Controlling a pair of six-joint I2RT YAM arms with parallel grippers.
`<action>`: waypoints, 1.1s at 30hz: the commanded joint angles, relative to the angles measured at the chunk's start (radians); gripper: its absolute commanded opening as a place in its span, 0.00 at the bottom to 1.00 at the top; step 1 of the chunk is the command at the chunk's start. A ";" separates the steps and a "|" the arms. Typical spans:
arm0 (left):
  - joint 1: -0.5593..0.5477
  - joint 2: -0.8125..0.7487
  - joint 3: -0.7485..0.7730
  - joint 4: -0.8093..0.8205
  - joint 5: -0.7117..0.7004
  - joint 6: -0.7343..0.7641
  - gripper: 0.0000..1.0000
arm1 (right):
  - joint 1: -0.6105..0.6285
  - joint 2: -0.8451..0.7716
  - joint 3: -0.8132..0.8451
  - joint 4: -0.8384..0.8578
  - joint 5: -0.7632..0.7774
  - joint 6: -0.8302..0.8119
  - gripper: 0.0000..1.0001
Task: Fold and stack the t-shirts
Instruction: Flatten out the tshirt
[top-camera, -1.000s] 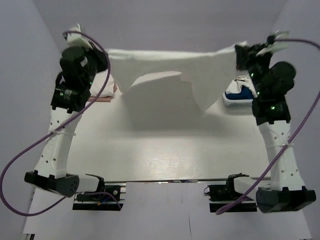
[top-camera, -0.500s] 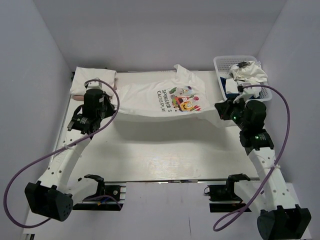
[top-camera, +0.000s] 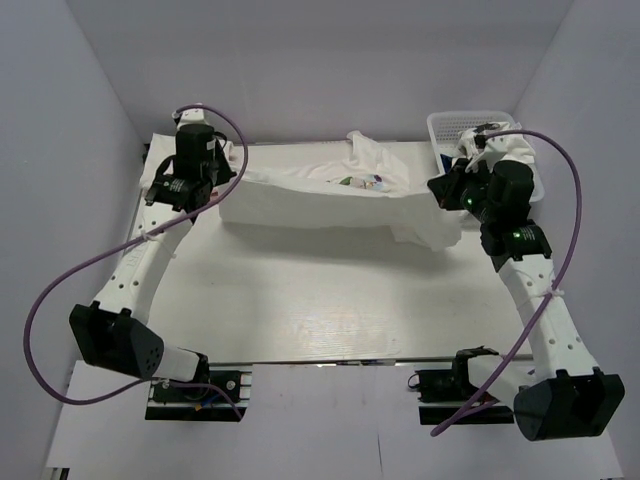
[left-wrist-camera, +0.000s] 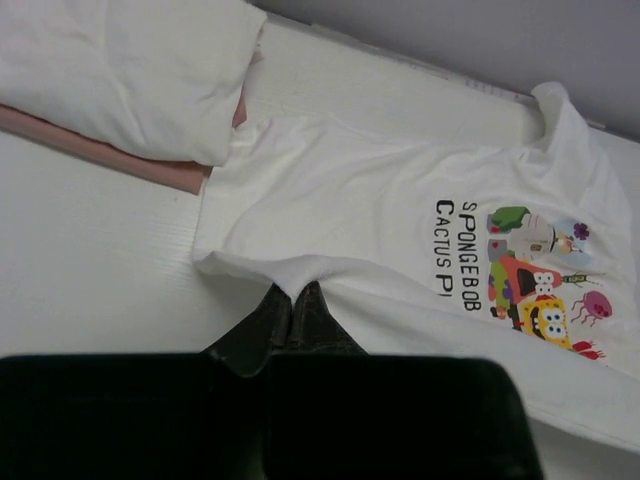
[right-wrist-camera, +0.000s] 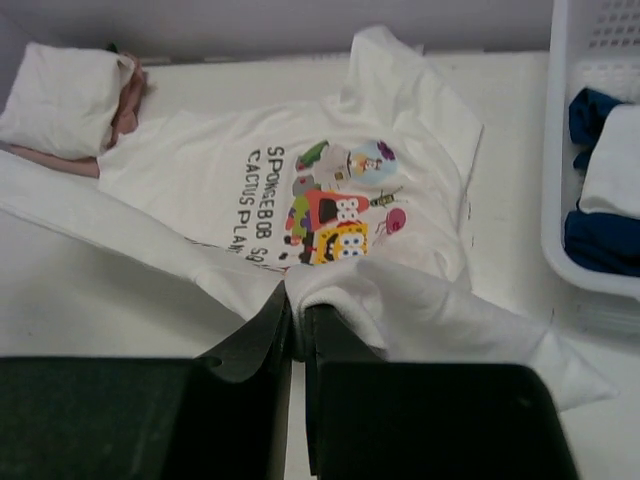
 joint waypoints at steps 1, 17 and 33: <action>0.007 -0.044 0.019 -0.032 0.025 -0.003 0.00 | 0.004 -0.037 -0.013 -0.018 0.006 0.001 0.00; 0.006 -0.427 -0.693 -0.481 0.236 -0.517 0.17 | 0.026 -0.453 -0.602 -0.427 -0.077 0.286 0.36; -0.005 -0.260 -0.348 -0.485 0.154 -0.482 1.00 | 0.023 -0.231 -0.246 -0.582 0.273 0.236 0.90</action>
